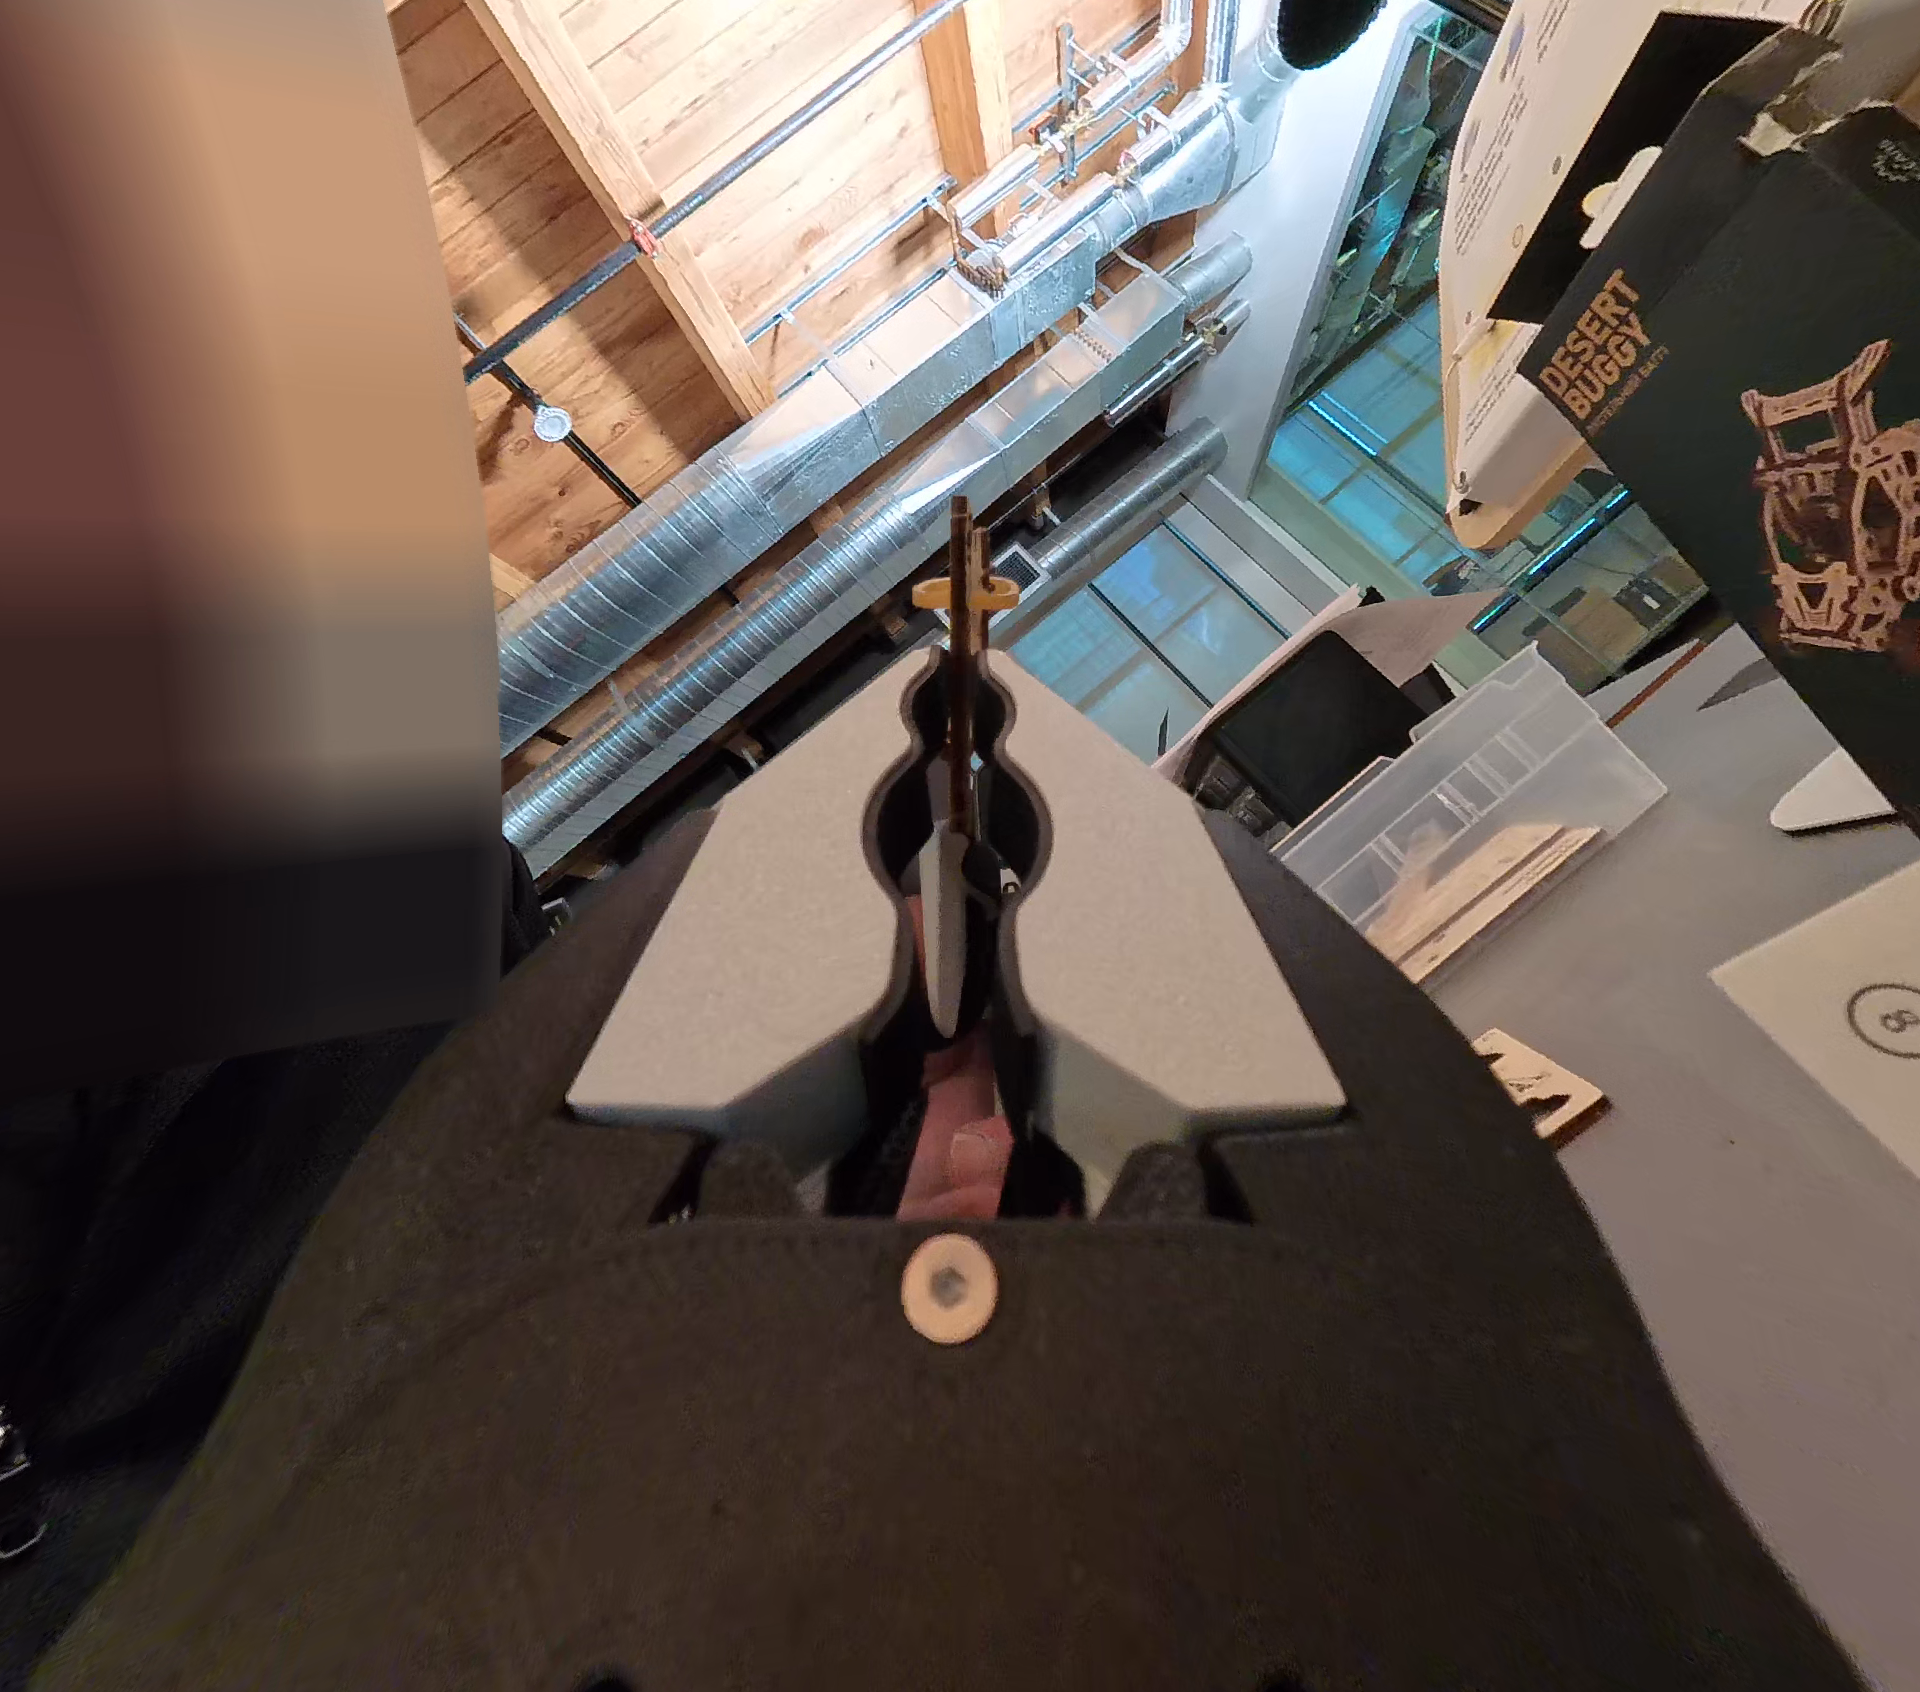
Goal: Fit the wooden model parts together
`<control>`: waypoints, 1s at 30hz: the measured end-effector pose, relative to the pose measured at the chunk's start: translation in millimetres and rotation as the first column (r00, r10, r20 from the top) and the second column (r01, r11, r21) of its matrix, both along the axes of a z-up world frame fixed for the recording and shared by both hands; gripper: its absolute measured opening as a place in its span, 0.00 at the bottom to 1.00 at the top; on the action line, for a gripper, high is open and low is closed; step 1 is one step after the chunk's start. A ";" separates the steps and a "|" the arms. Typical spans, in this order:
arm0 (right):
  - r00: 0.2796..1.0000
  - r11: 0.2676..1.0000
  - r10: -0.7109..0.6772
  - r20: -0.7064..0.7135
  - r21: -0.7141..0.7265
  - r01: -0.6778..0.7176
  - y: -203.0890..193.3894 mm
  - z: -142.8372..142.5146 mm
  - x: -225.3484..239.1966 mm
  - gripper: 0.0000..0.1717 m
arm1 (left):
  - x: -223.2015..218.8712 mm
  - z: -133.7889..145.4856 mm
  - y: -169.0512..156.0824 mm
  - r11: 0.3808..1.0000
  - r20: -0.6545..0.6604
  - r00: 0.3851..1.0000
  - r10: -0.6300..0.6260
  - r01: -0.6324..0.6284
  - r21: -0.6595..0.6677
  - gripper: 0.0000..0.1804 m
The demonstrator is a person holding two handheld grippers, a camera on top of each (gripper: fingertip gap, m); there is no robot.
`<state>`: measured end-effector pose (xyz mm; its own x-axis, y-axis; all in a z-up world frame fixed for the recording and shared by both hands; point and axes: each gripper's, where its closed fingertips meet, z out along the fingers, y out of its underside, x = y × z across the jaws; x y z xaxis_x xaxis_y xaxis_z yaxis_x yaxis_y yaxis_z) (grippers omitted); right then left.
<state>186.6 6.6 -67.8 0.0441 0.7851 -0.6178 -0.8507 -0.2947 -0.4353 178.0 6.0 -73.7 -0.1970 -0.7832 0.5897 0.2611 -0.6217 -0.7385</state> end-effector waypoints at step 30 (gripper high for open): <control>0.999 0.999 0.040 0.016 0.008 -0.040 -4.2 1.8 -5.1 0.00 | 2.7 9.1 1.9 0.995 0.121 0.993 0.006 0.006 -0.097 0.09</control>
